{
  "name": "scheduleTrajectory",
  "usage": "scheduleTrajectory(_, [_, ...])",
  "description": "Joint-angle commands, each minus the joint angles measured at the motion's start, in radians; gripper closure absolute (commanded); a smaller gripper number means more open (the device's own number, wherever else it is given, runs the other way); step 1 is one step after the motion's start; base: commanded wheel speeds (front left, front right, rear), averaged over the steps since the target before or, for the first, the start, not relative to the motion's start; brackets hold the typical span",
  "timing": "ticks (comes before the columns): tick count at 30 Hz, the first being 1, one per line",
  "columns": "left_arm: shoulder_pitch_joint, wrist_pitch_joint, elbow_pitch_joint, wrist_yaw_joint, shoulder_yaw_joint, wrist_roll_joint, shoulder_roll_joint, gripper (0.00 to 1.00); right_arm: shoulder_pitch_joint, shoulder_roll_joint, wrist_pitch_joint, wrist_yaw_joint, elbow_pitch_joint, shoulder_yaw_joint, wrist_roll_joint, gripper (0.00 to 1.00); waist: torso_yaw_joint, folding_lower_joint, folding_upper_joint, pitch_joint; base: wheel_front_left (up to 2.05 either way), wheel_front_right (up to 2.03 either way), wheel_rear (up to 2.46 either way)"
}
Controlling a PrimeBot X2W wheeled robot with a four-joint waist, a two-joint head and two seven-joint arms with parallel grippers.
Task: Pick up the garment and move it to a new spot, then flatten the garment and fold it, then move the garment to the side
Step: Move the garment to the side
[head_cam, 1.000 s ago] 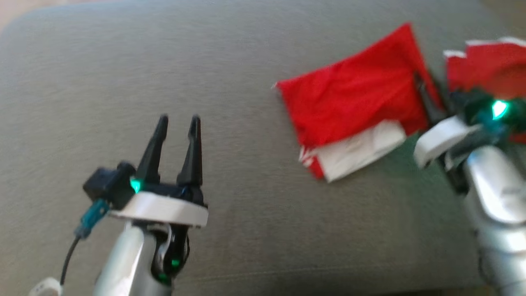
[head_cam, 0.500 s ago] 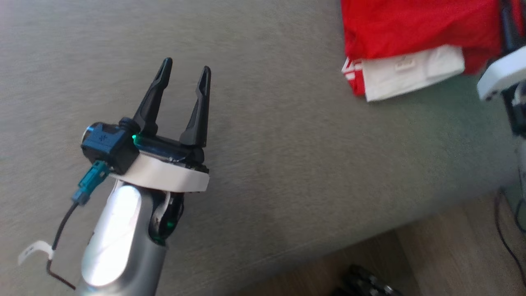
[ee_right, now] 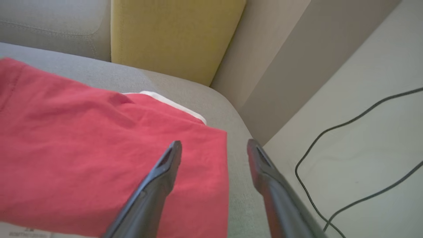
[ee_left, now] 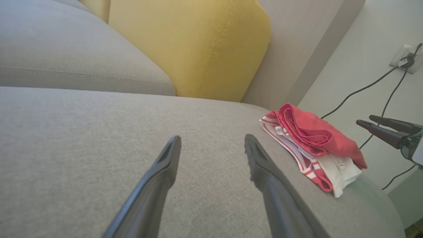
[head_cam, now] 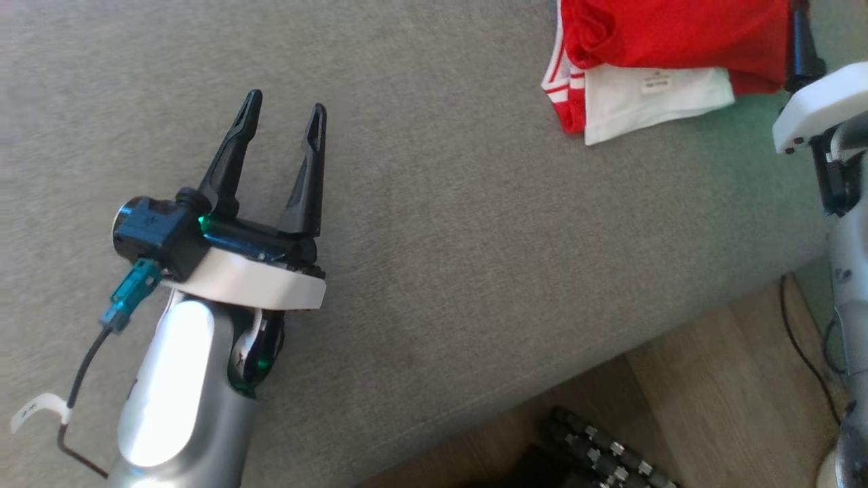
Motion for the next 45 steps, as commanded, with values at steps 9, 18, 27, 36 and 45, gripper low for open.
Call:
scheduleTrajectory(9, [0.018,-0.005,-0.032,0.000,0.053,-0.055,-0.018,0.00,0.068,0.030,-0.076,0.003,-0.111,0.072,0.006,0.00,0.143,0.0000,0.0000,-0.157,0.00,0.00,0.00])
scheduleTrajectory(18, [0.123,-0.005,-0.043,0.047,0.079,-0.132,-0.019,0.00,0.272,0.069,-0.118,0.003,-0.288,0.130,0.162,0.00,0.304,0.0000,0.0000,-0.315,0.00,0.00,0.00])
scheduleTrajectory(27, [0.248,-0.005,-0.020,0.057,0.052,-0.219,-0.019,0.00,0.521,0.164,-0.142,0.003,-0.431,0.057,0.185,0.00,0.404,0.0000,0.0000,-0.423,0.00,0.00,0.00])
scheduleTrajectory(36, [0.303,-0.005,0.015,0.100,0.053,-0.237,-0.019,0.00,0.695,0.206,-0.160,0.003,-0.519,0.027,0.098,0.00,0.430,0.0000,0.0000,-0.475,0.00,0.00,0.00])
scheduleTrajectory(45, [0.309,-0.005,0.025,0.121,0.059,-0.216,-0.019,0.00,0.718,0.209,-0.162,0.003,-0.541,0.055,0.143,0.00,0.420,0.0000,0.0000,-0.472,0.00,0.00,0.00])
